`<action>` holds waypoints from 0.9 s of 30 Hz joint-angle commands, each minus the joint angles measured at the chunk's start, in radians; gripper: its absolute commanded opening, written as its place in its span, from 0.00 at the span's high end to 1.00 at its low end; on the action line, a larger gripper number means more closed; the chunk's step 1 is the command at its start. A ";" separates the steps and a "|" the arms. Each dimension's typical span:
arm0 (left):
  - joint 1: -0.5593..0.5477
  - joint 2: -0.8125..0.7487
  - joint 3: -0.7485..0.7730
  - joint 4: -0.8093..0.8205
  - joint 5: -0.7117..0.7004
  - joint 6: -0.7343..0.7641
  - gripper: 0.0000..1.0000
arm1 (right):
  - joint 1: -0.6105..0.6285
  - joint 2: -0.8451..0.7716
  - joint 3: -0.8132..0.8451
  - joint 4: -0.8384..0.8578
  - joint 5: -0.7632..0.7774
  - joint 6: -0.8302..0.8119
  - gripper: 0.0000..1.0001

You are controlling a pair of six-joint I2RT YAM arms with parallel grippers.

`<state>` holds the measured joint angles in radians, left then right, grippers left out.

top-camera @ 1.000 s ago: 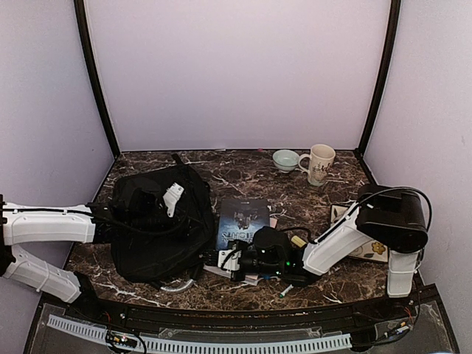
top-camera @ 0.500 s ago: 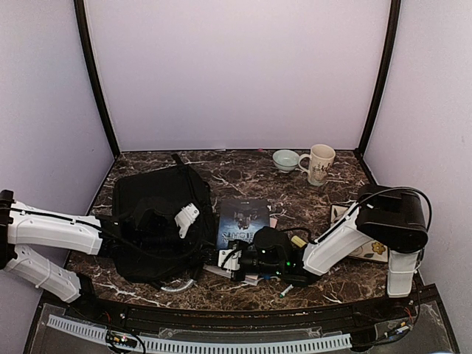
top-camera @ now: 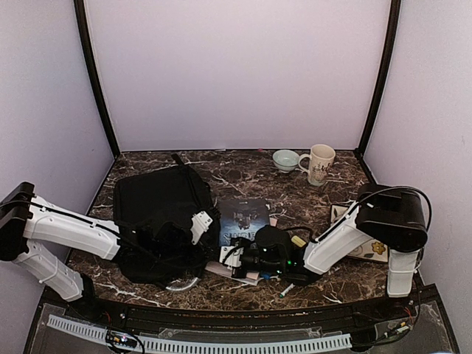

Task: Pack the student bag
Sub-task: Hold the largest pocket of the student bag, then unzip the largest pocket of the student bag.

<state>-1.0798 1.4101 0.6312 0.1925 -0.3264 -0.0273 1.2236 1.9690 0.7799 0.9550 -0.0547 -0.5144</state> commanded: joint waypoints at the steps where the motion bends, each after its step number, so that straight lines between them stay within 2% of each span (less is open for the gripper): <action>1: 0.014 0.032 0.052 0.015 -0.135 -0.015 1.00 | 0.014 -0.041 -0.011 0.087 -0.050 0.007 1.00; 8: 0.035 0.103 0.193 -0.015 -0.194 -0.073 1.00 | 0.021 -0.049 -0.017 0.075 -0.065 0.004 1.00; 12: 0.069 0.137 0.265 -0.012 -0.169 -0.058 1.00 | 0.025 -0.054 -0.022 0.068 -0.071 0.002 1.00; 19: 0.201 0.178 0.380 -0.053 -0.060 -0.143 1.00 | 0.029 -0.063 -0.032 0.068 -0.083 -0.003 1.00; 27: 0.244 0.266 0.547 -0.135 -0.053 -0.209 1.00 | 0.030 -0.072 -0.038 0.056 -0.116 -0.008 1.00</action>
<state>-0.8810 1.6524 1.0908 0.0700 -0.3294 -0.2028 1.2194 1.9350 0.7681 1.0035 -0.0505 -0.5148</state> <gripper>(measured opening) 0.049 0.008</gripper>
